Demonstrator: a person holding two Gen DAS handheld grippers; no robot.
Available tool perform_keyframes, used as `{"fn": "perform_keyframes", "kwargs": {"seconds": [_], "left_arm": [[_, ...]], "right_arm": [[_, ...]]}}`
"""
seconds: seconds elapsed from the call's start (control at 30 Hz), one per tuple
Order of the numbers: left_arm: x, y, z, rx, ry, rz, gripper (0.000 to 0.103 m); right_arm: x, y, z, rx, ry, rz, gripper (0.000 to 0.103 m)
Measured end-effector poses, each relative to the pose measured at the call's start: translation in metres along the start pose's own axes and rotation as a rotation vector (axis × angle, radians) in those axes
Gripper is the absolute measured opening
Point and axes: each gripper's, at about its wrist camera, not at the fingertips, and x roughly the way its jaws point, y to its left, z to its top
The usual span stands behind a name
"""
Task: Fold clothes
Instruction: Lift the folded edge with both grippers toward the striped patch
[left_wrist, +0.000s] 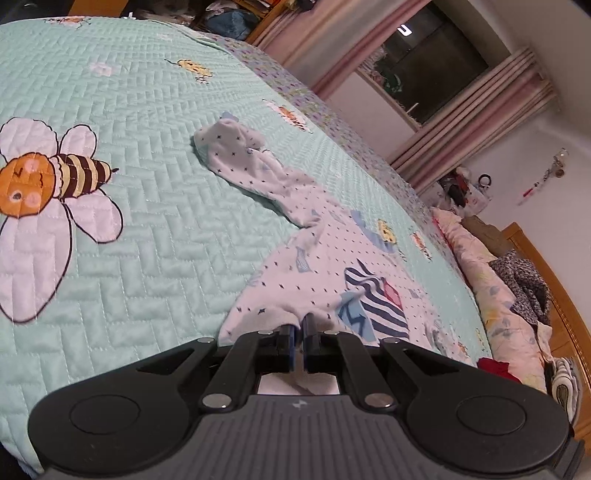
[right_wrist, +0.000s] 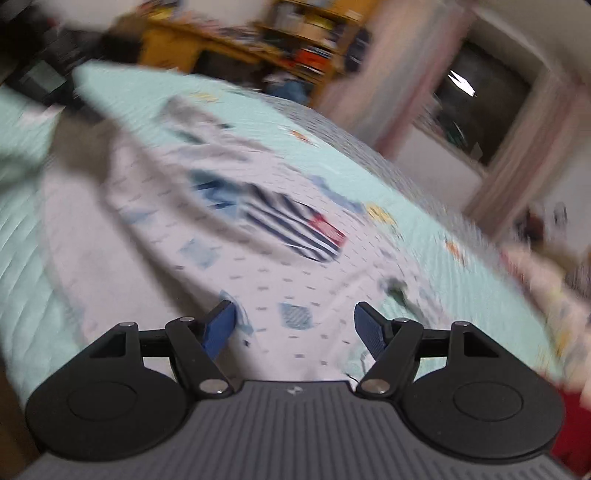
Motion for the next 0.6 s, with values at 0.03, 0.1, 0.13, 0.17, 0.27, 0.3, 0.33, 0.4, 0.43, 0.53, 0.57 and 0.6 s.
{"fn": "perform_keyframes", "kwargs": {"seconds": [0.03,0.1,0.13,0.17,0.27,0.3,0.33,0.4,0.43,0.53,0.57,0.6], "left_arm": [[0.004,0.0,0.002,-0.003,0.005,0.013,0.003],[0.013,0.001,0.005,-0.002,0.023,0.036,0.003],[0.018,0.002,0.006,-0.001,0.037,0.046,0.003],[0.025,0.002,0.006,0.005,0.053,0.055,0.004],[0.039,-0.002,0.001,0.041,0.079,0.085,0.004],[0.043,-0.003,0.0,0.054,0.088,0.094,0.005],[0.044,-0.005,-0.002,0.071,0.091,0.101,0.005],[0.046,-0.008,-0.006,0.106,0.099,0.113,0.005],[0.045,-0.009,-0.008,0.121,0.099,0.109,0.005],[0.037,-0.01,-0.011,0.148,0.094,0.107,0.007],[0.034,-0.01,-0.012,0.153,0.091,0.107,0.007],[0.031,-0.008,-0.013,0.145,0.091,0.106,0.007]], "right_arm": [[0.004,-0.012,0.0,0.072,0.006,0.012,0.073],[0.013,-0.035,-0.004,0.23,0.03,0.069,0.073],[0.018,-0.045,-0.007,0.307,0.048,0.1,0.073],[0.023,-0.051,-0.01,0.354,0.071,0.103,0.073],[0.037,-0.052,-0.02,0.337,0.131,0.041,0.073],[0.04,-0.051,-0.021,0.337,0.133,0.035,0.075],[0.039,-0.05,-0.023,0.341,0.127,0.032,0.076],[0.033,-0.046,-0.024,0.32,0.119,0.018,0.076],[0.028,-0.045,-0.023,0.304,0.115,0.002,0.076],[0.006,-0.042,-0.018,0.275,0.069,-0.038,0.076],[-0.005,-0.04,-0.017,0.262,0.048,-0.047,0.076],[-0.015,-0.037,-0.015,0.241,0.029,-0.049,0.076]]}}
